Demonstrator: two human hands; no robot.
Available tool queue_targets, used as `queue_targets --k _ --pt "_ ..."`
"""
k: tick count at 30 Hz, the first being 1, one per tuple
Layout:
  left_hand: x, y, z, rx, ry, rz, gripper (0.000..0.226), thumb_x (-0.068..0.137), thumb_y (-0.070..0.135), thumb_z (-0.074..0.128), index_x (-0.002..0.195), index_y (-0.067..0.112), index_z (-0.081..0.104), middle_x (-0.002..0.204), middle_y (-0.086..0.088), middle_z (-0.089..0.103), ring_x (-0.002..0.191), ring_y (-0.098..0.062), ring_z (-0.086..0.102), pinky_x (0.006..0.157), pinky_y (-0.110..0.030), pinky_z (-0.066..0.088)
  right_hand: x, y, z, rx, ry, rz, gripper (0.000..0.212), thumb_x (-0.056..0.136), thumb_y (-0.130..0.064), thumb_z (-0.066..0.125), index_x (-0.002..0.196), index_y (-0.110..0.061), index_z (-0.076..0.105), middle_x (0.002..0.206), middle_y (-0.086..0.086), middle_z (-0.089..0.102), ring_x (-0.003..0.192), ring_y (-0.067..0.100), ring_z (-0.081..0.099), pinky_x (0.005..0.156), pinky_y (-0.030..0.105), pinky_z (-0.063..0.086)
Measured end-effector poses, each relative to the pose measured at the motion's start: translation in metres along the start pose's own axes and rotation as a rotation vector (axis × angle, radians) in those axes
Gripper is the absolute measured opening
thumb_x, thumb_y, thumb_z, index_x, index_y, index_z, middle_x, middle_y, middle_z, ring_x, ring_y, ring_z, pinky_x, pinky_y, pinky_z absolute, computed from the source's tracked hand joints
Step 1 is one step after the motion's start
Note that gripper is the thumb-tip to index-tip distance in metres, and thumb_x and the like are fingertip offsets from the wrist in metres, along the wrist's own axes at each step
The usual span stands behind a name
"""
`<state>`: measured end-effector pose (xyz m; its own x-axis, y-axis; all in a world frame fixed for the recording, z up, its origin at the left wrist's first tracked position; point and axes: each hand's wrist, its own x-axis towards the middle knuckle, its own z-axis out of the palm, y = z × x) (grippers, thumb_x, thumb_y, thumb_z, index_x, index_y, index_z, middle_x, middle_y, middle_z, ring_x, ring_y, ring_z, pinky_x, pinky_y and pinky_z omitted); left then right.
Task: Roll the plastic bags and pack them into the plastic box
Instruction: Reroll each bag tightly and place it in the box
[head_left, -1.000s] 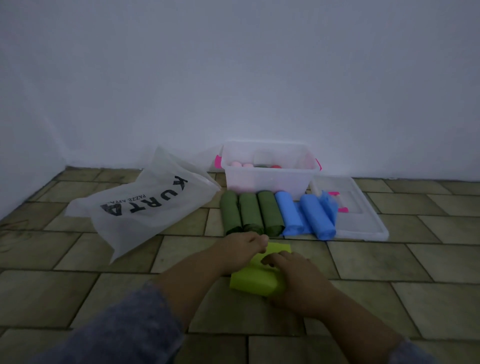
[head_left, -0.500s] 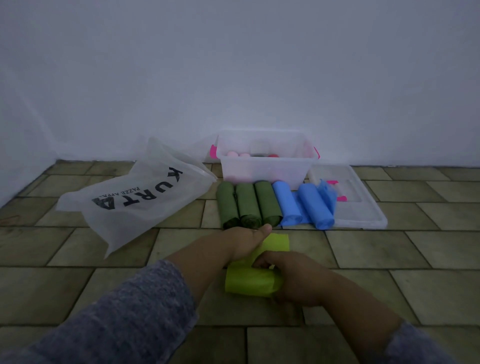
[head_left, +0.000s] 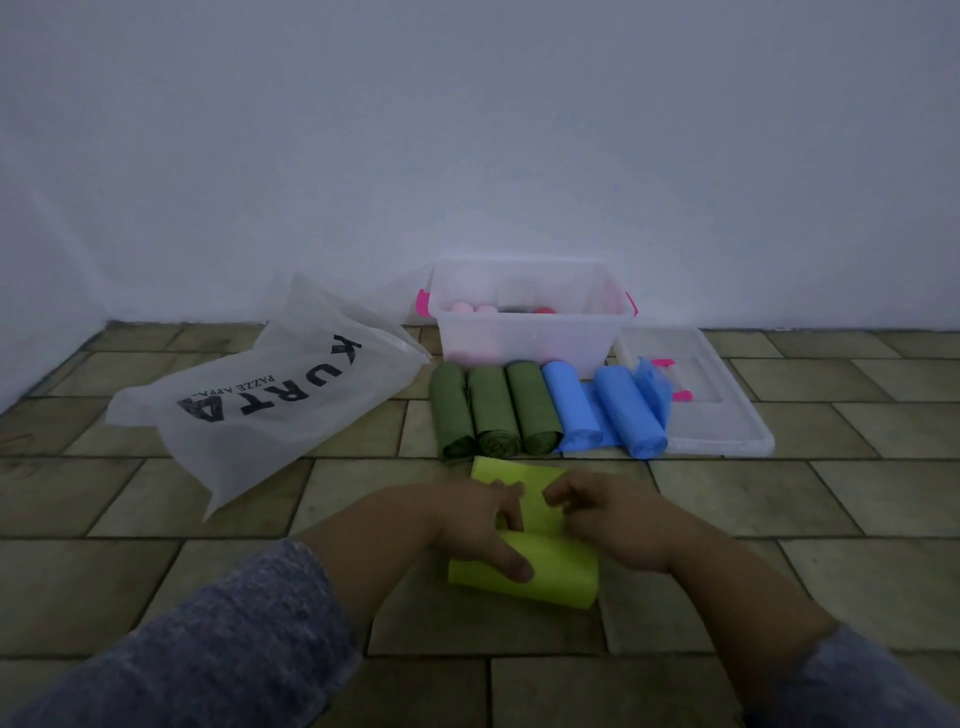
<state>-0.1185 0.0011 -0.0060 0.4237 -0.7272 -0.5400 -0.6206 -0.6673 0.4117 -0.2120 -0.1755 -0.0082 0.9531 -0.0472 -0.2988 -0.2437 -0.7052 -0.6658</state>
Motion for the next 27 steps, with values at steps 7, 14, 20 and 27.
queue_targets --k 7,14,20,27 --pt "-0.003 0.007 0.001 0.178 -0.037 0.015 0.071 0.076 0.061 0.065 0.135 0.026 0.045 0.160 0.005 0.000 0.145 -0.020 0.006 0.112 -0.038 0.023 0.020 -0.008 0.003 -0.157 0.003 0.044 0.040 0.099 -0.044 0.035 0.128 -0.025 0.055 0.132 0.004 0.056 0.114 0.016 0.051 0.079 0.019 0.031" --pt "0.001 0.020 0.015 0.239 0.136 0.089 0.069 0.071 0.060 0.069 0.129 0.029 0.048 0.131 0.002 0.048 0.115 -0.021 0.049 0.085 -0.033 0.042 0.026 -0.002 0.005 -0.264 -0.041 0.030 0.046 0.100 -0.045 0.030 0.138 -0.026 0.046 0.140 0.009 0.050 0.123 0.022 0.048 0.089 0.024 0.036" --pt "-0.002 0.026 0.012 0.246 0.051 0.089 0.074 0.071 0.057 0.072 0.133 0.028 0.046 0.131 0.002 0.054 0.113 -0.021 0.053 0.087 -0.033 0.045 0.032 0.003 0.005 -0.485 -0.070 -0.007 0.043 0.101 -0.039 0.032 0.142 -0.031 0.037 0.142 0.012 0.045 0.125 0.025 0.045 0.094 0.026 0.034" --pt "-0.008 0.028 0.016 0.254 0.054 0.082 0.073 0.071 0.055 0.073 0.133 0.029 0.045 0.130 0.001 0.054 0.112 -0.022 0.053 0.080 -0.031 0.042 0.040 0.007 0.004 -0.538 -0.108 -0.041 0.042 0.100 -0.034 0.036 0.141 -0.025 0.038 0.142 0.014 0.044 0.125 0.028 0.045 0.100 0.031 0.035"
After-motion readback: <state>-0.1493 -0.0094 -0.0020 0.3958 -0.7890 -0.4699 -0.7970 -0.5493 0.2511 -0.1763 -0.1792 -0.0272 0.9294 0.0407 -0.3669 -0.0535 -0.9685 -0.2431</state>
